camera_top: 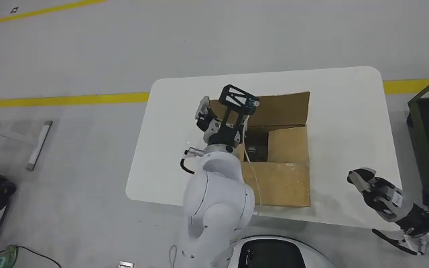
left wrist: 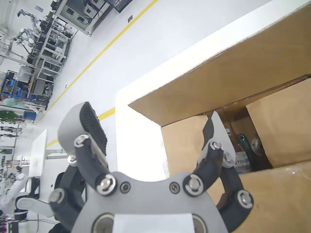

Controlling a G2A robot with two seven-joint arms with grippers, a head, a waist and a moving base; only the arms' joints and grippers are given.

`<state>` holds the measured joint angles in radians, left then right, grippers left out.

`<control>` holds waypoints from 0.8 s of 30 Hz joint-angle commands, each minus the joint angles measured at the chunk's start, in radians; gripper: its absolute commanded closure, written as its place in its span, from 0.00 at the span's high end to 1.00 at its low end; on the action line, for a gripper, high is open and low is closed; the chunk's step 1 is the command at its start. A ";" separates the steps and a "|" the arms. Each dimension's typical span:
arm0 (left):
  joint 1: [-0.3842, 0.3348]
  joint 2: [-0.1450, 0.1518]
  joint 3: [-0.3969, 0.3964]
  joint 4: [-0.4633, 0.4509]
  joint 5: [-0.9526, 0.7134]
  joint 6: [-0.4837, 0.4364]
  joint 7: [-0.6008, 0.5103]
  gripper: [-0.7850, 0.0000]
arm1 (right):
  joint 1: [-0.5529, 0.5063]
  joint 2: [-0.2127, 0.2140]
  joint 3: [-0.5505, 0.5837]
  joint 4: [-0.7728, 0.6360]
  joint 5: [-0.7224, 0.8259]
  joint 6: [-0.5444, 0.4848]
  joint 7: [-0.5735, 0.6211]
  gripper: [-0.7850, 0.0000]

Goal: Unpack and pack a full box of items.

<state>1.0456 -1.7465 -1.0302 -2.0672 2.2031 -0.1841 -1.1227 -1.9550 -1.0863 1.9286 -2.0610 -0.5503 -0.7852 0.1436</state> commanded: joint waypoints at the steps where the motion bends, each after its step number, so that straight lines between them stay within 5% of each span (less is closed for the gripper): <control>1: 0.047 0.005 -0.008 -0.032 0.049 0.024 0.016 1.00 | 0.010 0.004 -0.003 -0.008 0.034 -0.020 0.035 0.00; 11: 0.257 0.021 -0.071 -0.159 0.025 0.065 0.120 1.00 | 0.064 0.030 -0.024 -0.052 0.153 -0.036 0.287 0.00; 24: 0.390 0.045 -0.166 -0.269 0.020 -0.009 0.241 1.00 | 0.106 0.034 -0.046 -0.039 0.177 0.042 0.311 0.00</control>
<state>1.4332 -1.7025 -1.1917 -2.3339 2.2185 -0.1918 -0.8922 -1.8593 -1.0533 1.8880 -2.1024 -0.3837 -0.7575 0.4473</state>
